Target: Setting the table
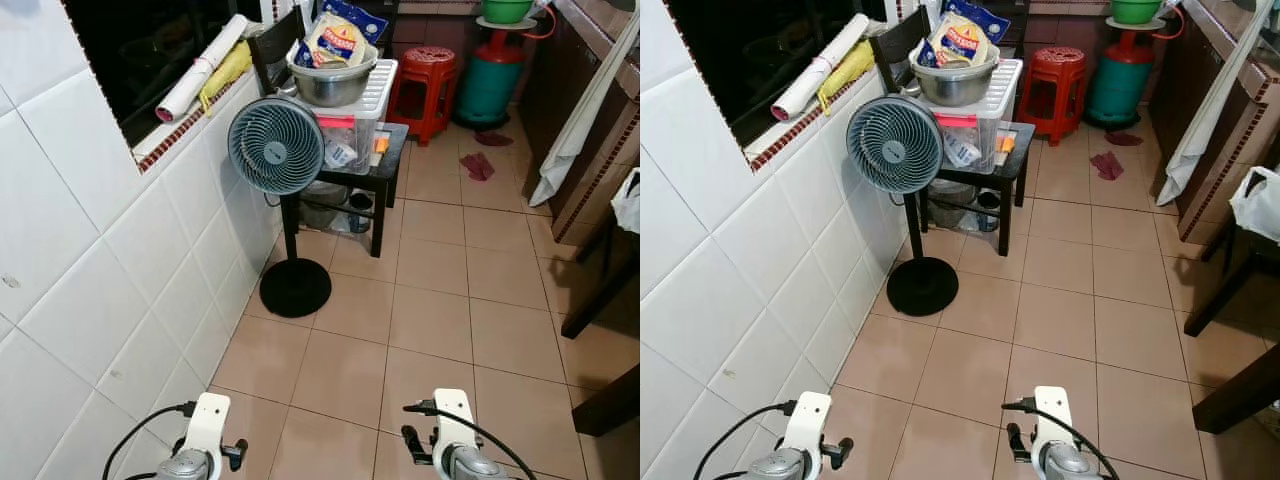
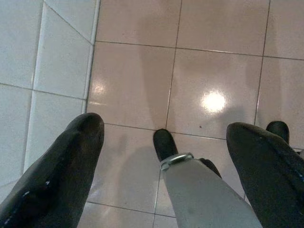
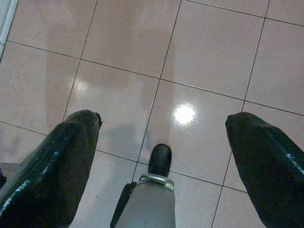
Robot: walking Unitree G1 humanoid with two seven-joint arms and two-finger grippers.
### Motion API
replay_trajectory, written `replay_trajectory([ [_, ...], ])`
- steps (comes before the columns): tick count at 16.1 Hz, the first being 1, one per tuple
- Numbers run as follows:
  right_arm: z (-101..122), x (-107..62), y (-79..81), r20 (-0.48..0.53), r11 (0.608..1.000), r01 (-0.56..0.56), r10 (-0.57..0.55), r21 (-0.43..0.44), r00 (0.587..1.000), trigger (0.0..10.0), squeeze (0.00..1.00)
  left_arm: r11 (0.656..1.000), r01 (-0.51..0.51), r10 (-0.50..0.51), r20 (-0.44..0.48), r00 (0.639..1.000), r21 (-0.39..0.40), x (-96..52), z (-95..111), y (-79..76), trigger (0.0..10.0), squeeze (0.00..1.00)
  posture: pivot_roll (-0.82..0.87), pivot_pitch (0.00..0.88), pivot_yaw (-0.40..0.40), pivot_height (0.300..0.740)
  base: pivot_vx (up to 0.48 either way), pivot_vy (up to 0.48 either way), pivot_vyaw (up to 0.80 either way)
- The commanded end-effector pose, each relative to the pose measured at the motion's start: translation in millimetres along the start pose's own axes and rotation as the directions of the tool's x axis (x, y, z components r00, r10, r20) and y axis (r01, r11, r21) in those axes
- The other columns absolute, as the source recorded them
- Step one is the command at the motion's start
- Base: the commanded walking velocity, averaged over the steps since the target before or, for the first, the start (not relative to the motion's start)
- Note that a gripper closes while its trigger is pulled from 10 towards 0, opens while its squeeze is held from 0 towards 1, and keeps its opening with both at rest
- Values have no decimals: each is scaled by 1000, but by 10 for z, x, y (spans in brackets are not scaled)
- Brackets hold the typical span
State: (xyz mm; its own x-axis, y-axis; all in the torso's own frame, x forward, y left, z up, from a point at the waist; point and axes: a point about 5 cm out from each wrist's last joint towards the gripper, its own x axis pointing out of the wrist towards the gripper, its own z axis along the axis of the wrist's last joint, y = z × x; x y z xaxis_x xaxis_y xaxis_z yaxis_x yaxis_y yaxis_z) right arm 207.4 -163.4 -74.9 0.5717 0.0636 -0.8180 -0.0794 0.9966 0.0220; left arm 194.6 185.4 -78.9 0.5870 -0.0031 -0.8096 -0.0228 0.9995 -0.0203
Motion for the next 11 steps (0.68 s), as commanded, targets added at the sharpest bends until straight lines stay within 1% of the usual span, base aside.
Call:
replay_trajectory([
  [1,279,49,345,22,989,-104,107,-108,994,10000,0,979,-27,45,88,995,-200,0,139,86,10000,0,106,0,-68,740,0,0,0],
  [2,284,48,327,31,991,-102,105,-83,994,10000,0,986,-23,34,65,997,-167,2,123,79,10000,0,77,0,-61,740,0,0,0],
  [3,290,46,291,43,994,-101,103,-40,994,10000,0,992,-22,26,33,999,-121,5,97,67,10000,0,77,0,-64,740,0,0,0],
  [6,302,46,282,41,994,-98,100,-43,994,10000,0,992,-17,21,32,999,-123,4,80,55,10000,0,75,0,-63,740,0,0,0],
  [8,311,47,279,42,995,-93,95,-37,995,10000,0,994,-15,19,37,999,-109,1,90,83,10000,0,68,0,-45,740,0,0,0],
  [9,306,47,282,44,996,-91,92,-19,995,10000,0,995,-8,11,36,999,-97,0,98,94,10000,0,66,0,-36,740,0,0,0],
  [10,290,47,288,48,996,-83,82,27,995,10000,0,999,17,-15,45,999,-48,3,143,92,10000,0,57,0,-22,740,0,0,0],
  [11,285,46,269,50,995,-75,72,69,996,10000,0,999,25,-24,50,998,-35,6,168,88,10000,0,38,0,-10,740,0,0,0],
])
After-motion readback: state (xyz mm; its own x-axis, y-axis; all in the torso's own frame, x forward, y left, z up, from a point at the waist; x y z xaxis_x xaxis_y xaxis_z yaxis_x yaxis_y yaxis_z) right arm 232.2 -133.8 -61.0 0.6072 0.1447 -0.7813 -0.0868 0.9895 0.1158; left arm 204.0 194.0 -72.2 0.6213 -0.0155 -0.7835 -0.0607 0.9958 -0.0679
